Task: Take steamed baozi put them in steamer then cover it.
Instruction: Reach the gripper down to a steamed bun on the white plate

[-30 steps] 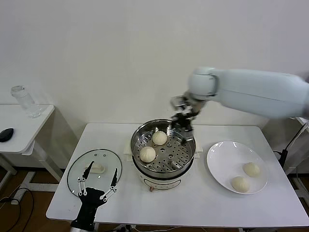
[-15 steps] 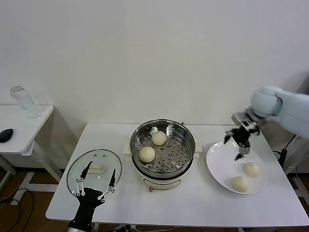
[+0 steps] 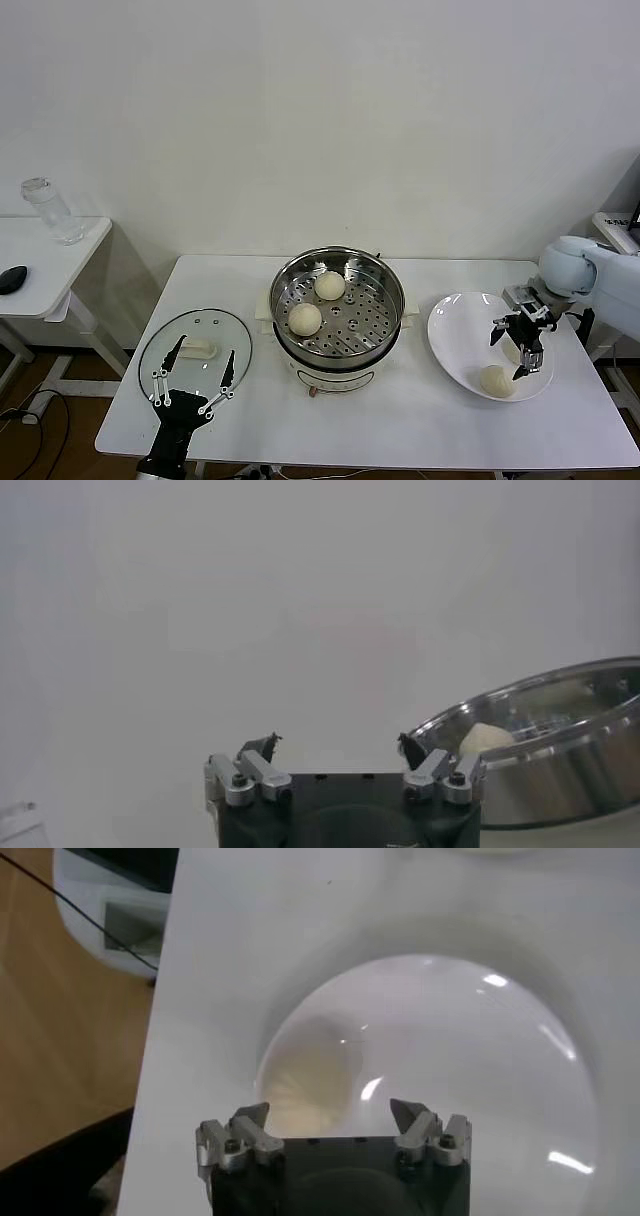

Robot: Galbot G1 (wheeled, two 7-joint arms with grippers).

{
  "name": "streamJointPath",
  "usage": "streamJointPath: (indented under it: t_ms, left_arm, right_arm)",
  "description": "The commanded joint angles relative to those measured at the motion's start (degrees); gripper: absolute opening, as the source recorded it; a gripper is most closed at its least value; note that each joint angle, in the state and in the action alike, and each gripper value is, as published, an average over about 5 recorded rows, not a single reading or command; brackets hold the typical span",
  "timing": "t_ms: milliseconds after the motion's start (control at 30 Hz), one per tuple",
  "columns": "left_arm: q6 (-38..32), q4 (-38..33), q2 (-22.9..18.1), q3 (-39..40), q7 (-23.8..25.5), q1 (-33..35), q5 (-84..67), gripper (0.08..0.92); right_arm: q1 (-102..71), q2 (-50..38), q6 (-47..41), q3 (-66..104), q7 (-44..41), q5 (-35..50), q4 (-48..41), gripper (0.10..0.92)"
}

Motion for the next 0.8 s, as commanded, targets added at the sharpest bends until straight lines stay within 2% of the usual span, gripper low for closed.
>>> streamJointPath:
  t_ms: [33, 500, 800]
  left_arm:
    - [-0.06, 0.06, -0.07, -0.28, -0.05, 0.11, 0.11, 0.823]
    - [0.10, 0.36, -0.57, -0.90, -0.06, -0.02, -0.39, 0.823]
    - [0.11, 0.27, -0.55, -1.22, -0.16, 0.05, -0.39, 0.823]
  right_arm:
    - [-7.36, -0.34, 0.57, 4.50, 1.79, -1.67, -1.88, 0.823]
    - [-8.87, 1.16, -0.37, 5.72, 2.24, -1.02, -3.68, 0.817]
    - [-9.93, 1.98, -0.37, 6.78, 2.21, -1.29, -4.52, 0.750]
